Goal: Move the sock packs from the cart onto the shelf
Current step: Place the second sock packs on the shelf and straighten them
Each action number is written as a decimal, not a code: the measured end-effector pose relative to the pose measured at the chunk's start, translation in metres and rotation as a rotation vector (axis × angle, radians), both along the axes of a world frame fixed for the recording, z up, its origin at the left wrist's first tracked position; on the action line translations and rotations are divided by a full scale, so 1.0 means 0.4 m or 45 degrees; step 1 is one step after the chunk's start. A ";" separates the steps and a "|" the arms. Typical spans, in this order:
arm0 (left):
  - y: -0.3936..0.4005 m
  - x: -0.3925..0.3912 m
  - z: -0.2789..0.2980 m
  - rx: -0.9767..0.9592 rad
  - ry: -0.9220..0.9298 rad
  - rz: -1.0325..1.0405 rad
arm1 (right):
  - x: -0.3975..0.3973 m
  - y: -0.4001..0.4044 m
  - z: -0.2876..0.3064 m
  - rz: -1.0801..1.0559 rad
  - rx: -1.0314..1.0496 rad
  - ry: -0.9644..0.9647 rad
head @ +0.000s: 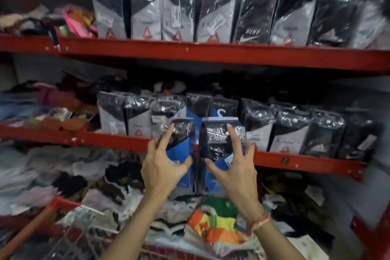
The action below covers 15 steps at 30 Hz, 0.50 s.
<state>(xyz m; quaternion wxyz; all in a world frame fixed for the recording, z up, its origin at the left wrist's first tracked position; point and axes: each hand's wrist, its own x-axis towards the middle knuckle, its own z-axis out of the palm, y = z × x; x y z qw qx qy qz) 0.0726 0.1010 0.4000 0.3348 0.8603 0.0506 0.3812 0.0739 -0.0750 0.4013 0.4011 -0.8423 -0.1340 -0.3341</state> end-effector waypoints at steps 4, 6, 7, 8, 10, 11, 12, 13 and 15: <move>-0.028 0.085 0.100 -0.007 -0.135 0.008 | 0.080 -0.008 0.093 -0.040 0.041 -0.138; -0.045 0.124 0.130 -0.004 -0.162 0.010 | 0.123 -0.009 0.128 -0.073 0.053 -0.180; -0.056 0.141 0.140 0.007 -0.165 0.021 | 0.143 -0.007 0.139 -0.096 0.053 -0.187; -0.066 0.158 0.146 0.025 -0.165 0.036 | 0.163 -0.004 0.145 -0.120 0.045 -0.197; -0.088 0.192 0.151 0.050 -0.147 0.068 | 0.198 0.003 0.145 -0.157 0.010 -0.213; -0.097 0.208 0.150 0.047 -0.129 0.079 | 0.213 0.006 0.141 -0.163 0.000 -0.212; -0.105 0.223 0.145 0.043 -0.113 0.090 | 0.226 0.009 0.135 -0.167 -0.005 -0.206; -0.112 0.240 0.142 0.042 -0.105 0.100 | 0.240 0.010 0.130 -0.181 -0.006 -0.201; -0.123 0.261 0.138 0.036 -0.103 0.111 | 0.259 0.013 0.119 -0.217 0.000 -0.187</move>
